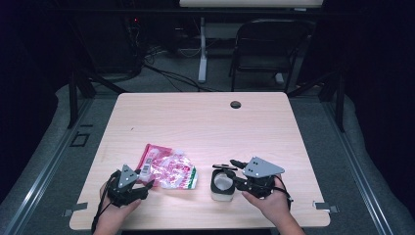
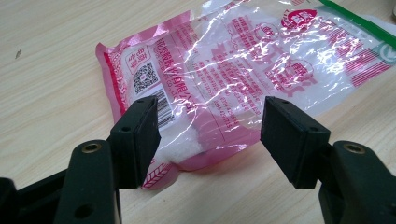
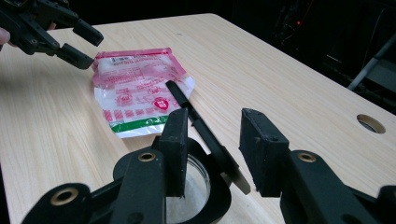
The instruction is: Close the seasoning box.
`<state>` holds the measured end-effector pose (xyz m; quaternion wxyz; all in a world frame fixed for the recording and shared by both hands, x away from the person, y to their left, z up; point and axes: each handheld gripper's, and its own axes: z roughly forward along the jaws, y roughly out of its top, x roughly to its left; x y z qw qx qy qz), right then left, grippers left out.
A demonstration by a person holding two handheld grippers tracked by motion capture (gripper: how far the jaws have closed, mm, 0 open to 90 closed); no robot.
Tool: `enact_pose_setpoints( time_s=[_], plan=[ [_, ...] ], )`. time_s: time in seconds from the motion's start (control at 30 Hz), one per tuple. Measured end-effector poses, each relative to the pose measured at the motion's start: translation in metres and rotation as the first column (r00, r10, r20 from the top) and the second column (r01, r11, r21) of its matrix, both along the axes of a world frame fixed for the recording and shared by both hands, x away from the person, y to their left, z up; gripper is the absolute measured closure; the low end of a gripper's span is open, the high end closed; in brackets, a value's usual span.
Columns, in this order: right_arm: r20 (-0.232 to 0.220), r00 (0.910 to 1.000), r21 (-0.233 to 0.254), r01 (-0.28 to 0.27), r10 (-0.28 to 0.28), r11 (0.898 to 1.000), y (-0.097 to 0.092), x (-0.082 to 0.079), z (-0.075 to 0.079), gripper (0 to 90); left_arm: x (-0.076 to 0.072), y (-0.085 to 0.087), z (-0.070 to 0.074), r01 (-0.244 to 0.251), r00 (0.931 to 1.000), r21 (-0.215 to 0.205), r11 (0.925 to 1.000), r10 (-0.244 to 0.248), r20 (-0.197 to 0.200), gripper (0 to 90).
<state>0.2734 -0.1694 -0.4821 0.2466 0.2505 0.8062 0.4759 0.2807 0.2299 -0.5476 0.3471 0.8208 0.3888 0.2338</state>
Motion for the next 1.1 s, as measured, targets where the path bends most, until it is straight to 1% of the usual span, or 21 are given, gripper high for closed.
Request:
enact_pose_setpoints(
  time_s=[0.2,0.37,0.5,0.8,0.9,0.93,0.97,1.1],
  plan=[
    [-0.001,1.0000,-0.006,0.001,-0.001,1.000,-0.004,-0.004,-0.001,63.0,0.000,0.000,0.000,-0.002,1.0000,0.000,1.0000,0.002,-0.001,37.3],
    [-0.005,0.9999,-0.020,-0.010,0.010,1.000,-0.004,-0.008,-0.003,64.9,0.000,0.000,0.000,-0.002,1.0000,0.000,1.0000,0.002,-0.001,37.2],
    [0.018,0.9998,-0.053,-0.004,0.005,0.999,-0.004,-0.012,-0.005,66.4,0.000,-0.001,0.000,0.000,1.0000,0.002,1.0000,0.000,-0.002,37.3],
    [0.045,0.9990,-0.079,-0.003,0.006,0.997,-0.001,-0.018,-0.009,66.8,-0.001,-0.001,-0.001,0.002,1.0000,0.003,1.0000,-0.002,-0.005,37.2],
    [0.056,0.9984,-0.094,-0.002,0.008,0.996,0.000,-0.022,-0.012,66.4,-0.001,-0.002,-0.001,0.002,1.0000,0.004,1.0000,-0.002,-0.003,37.2],
    [0.060,0.9982,-0.107,-0.001,0.007,0.994,0.000,-0.023,-0.012,66.3,-0.001,-0.002,-0.001,0.002,1.0000,0.004,1.0000,-0.002,-0.004,37.2],
    [0.064,0.9979,-0.104,-0.002,0.009,0.995,0.001,-0.024,-0.013,66.2,-0.001,-0.002,-0.001,0.003,1.0000,0.005,1.0000,-0.003,-0.003,37.2],
    [0.083,0.9965,-0.126,0.004,0.007,0.992,0.002,-0.029,-0.016,65.5,-0.001,-0.003,-0.001,0.007,1.0000,0.012,0.9999,-0.007,-0.001,37.3]
  ],
)
